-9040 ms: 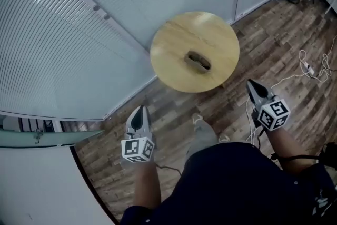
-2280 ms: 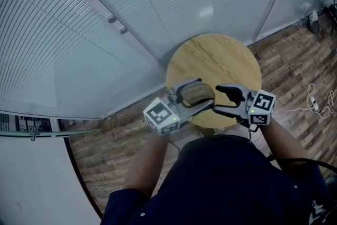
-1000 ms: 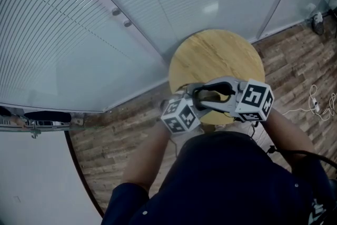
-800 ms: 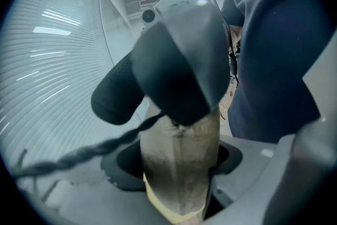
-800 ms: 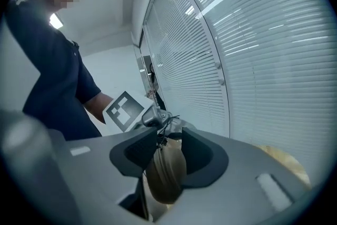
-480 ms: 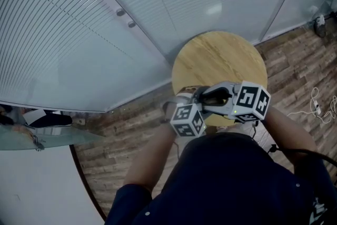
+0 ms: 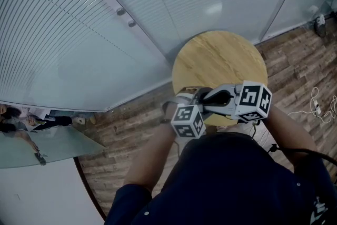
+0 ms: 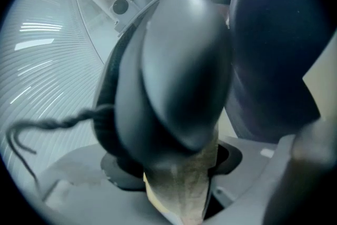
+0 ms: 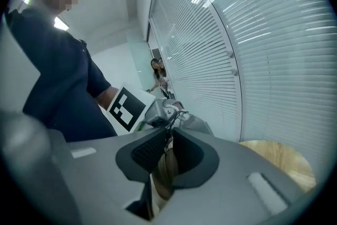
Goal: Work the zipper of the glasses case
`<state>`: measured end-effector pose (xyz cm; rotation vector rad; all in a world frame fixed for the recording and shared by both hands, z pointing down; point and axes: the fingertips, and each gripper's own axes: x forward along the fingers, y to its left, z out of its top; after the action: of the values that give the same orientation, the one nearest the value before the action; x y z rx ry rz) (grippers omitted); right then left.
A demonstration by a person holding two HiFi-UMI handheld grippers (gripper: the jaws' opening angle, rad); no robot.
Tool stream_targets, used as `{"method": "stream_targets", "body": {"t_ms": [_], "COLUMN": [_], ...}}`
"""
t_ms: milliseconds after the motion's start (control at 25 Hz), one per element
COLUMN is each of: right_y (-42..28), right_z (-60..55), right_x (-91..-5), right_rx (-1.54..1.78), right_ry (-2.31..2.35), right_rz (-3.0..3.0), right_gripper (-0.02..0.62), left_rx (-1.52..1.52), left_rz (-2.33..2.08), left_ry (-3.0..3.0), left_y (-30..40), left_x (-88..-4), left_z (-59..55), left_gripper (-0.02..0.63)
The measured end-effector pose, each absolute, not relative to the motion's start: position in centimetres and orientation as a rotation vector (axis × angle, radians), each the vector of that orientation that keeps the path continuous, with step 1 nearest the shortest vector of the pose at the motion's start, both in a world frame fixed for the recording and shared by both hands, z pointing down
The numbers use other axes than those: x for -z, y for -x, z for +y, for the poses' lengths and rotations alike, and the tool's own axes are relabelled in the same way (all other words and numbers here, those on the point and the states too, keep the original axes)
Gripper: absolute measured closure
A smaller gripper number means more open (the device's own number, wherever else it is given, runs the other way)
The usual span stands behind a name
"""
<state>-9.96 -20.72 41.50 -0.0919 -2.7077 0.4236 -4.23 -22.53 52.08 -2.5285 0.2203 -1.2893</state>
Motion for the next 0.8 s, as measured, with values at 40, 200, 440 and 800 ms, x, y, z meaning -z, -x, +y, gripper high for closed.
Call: {"method": "stream_targets", "body": {"t_ms": [40,200,440,800], "right_y": [9.9,9.6,9.2,8.6], "right_z": [-20.9,-21.3,-21.9,-22.4], "right_x": [-41.3,-39.9,-38.7,-37.2], "right_rx": [-0.423,-0.395,-0.359,-0.322], "right_ry": [0.087,0.067,0.010,-0.025], "right_rz": [-2.721,-2.799,-2.893,-2.993], "right_gripper": [0.543,0.566,0.581,0.586], "left_rx": [1.280,1.230,1.166,1.056], "left_rz": [0.224,0.239,0.285,0.317], "left_ry": [2.550,2.678,2.813,2.985], "left_y": [4.2,4.0,3.9,3.9], "left_x": [-52.0,-51.4,-50.7,-49.2], "left_z": [-22.6,-22.4,-22.4,-22.5], "left_gripper": [0.295,0.295,0.295,0.301]}}
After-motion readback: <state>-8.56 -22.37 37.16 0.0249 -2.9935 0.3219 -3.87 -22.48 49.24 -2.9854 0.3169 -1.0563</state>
